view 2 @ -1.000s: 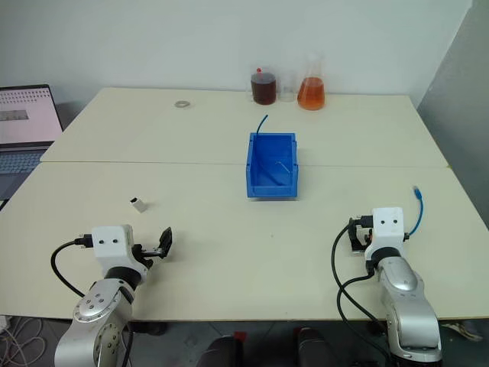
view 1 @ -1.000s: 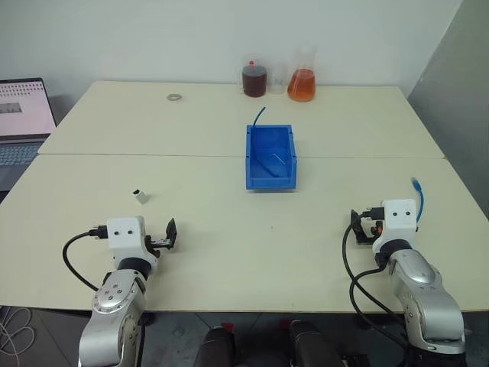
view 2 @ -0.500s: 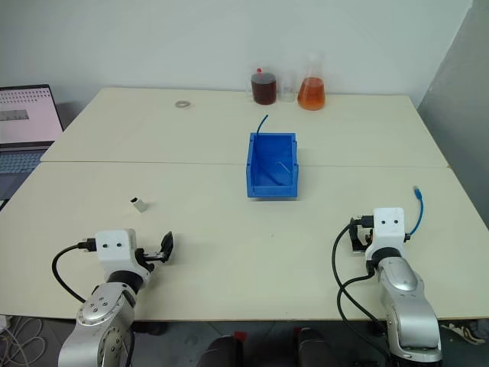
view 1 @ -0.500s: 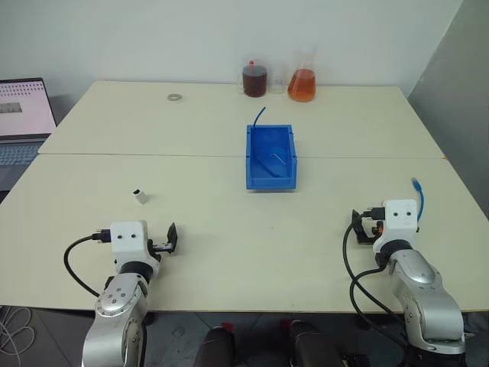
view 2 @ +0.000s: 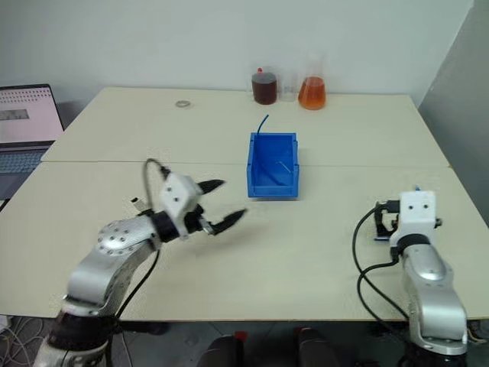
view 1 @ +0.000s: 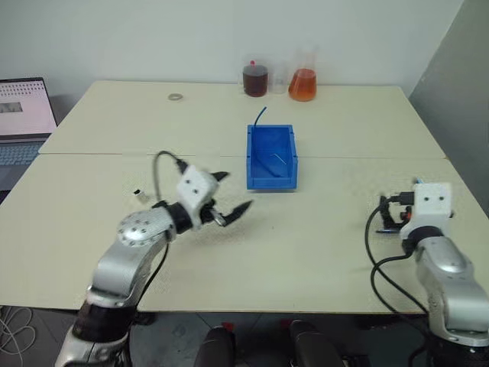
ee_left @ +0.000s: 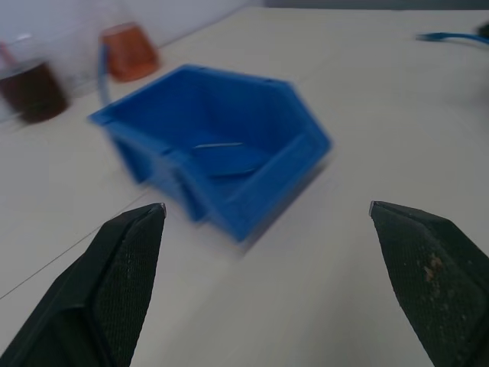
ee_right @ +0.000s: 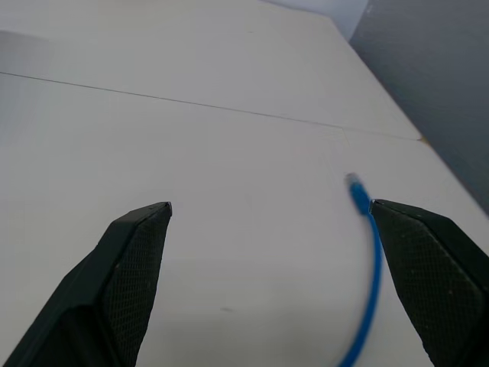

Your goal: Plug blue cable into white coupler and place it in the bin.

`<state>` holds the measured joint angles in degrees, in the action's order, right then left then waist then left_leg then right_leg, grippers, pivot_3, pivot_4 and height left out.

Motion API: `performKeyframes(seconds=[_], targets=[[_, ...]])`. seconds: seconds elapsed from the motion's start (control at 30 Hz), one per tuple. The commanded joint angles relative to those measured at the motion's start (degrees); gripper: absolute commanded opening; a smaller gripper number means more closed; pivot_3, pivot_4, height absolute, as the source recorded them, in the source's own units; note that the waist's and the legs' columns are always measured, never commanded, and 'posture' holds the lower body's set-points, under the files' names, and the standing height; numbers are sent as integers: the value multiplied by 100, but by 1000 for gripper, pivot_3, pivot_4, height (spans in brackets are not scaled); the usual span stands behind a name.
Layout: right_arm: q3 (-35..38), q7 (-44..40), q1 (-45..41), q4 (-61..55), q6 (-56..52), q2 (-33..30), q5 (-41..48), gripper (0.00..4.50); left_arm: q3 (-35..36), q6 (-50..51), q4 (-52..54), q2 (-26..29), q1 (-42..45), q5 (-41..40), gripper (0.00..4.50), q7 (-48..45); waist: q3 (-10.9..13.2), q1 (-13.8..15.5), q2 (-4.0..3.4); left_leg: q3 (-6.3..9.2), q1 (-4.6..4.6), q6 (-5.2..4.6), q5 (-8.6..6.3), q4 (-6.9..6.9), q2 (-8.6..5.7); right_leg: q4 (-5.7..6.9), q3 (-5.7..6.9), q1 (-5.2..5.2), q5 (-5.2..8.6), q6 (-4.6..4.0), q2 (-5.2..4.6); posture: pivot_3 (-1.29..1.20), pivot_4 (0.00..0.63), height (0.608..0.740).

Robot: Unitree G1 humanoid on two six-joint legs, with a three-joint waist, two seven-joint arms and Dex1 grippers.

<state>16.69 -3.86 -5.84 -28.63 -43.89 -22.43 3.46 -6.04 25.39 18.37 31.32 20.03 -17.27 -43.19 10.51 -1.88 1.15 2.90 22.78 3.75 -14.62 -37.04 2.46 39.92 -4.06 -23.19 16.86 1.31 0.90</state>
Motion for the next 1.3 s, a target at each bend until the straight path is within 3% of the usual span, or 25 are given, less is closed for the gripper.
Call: performKeyframes(seconds=[0.03, 0.3, 0.53, 0.73, 0.9, 1.3], targets=[[697, -458, -251, 836, -160, -612, 229, 4406, -469, -371, -499, -331, 611, -207, 4500, -754, 0, 4, 0, -1, 0, 0, 0, 0, -1, 0, 0, 0, 0, 0, 0, 0, 150, 740], [910, -1474, -1145, 3025, 276, -1463, 744, 4406, -1125, -912, -1557, -1010, 1164, -38, 4500, -1560, -1, -96, -6, -7, -6, -7, 2, 1, -1, 5, -9, 1, 0, -2, 3, 0, 150, 740], [583, -2233, -2034, 5236, 1463, -1718, 781, 4406, -1261, -1122, -2149, -1411, 1493, 208, 4500, -1544, -2, -108, -7, -8, -5, -10, 4, -3, -7, 5, -11, 3, -2, 1, 0, 0, 150, 740], [258, -2567, -2734, 6881, 2165, -1869, 606, 4406, -1117, -1008, -2029, -1462, 1410, 213, 4500, -1365, -4, -126, -10, -9, -5, -11, 5, -3, -8, 6, -12, 3, -3, 0, -4, 0, 150, 740], [135, -2693, -3016, 7607, 2525, -1916, 563, 3444, -1060, -902, -1891, -1366, 1309, 176, 4500, -1312, -4, -130, -10, -9, -6, -10, 5, -3, -7, 6, -12, 4, -3, 1, -4, 0, 150, 740], [59, -2767, -3091, 7865, 2696, -1863, 618, 218, -908, -767, -1754, -1183, 1266, 133, 4500, -1246, -4, -122, -10, -8, -6, -9, 6, -6, -8, 6, -11, 6, -5, 3, -6, 0, 150, 740]])
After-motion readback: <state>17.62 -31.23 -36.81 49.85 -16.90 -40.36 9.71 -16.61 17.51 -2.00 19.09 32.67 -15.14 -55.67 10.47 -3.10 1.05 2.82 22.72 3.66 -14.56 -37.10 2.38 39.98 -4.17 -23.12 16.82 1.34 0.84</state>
